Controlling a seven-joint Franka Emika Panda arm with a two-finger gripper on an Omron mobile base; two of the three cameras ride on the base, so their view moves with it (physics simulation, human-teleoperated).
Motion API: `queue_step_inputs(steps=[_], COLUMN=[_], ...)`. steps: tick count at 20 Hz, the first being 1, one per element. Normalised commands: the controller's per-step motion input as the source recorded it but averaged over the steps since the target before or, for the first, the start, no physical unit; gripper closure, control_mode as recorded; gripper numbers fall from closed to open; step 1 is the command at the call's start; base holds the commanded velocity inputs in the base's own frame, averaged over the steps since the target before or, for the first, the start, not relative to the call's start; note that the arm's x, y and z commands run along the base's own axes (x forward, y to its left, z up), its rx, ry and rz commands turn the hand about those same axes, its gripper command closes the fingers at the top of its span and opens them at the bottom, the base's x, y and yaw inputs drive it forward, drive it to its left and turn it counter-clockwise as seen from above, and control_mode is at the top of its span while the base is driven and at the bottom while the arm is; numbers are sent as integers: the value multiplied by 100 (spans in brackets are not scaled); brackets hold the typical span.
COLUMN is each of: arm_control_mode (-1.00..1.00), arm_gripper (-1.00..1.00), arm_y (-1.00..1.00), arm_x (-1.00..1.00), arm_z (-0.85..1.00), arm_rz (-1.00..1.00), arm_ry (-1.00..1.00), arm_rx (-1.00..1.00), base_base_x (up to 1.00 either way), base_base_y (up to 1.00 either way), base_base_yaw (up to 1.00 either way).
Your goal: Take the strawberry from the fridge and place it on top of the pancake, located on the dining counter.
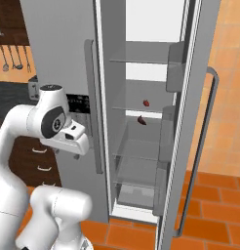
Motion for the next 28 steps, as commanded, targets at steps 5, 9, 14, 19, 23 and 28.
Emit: queue_step_inputs(steps=[5,9,14,19,23,28], arm_control_mode=[-100,-100,-100,-100,100,100], arm_gripper=[-100,-100,-100,-100,-100,-100], arm_y=[3,-5,0,0,0,0], arm_x=[-25,-1,0,0,-1,0], arm_z=[-5,-7,0,0,0,0], arm_rz=[5,0,0,0,0,0], arm_ry=[-8,-10,-1,0,0,0], arm_rx=[-8,1,1,0,0,0], base_base_x=[0,0,0,0,0,4], base_base_y=[0,0,0,0,1,6], base_base_yaw=[0,0,0,0,-7,-28])
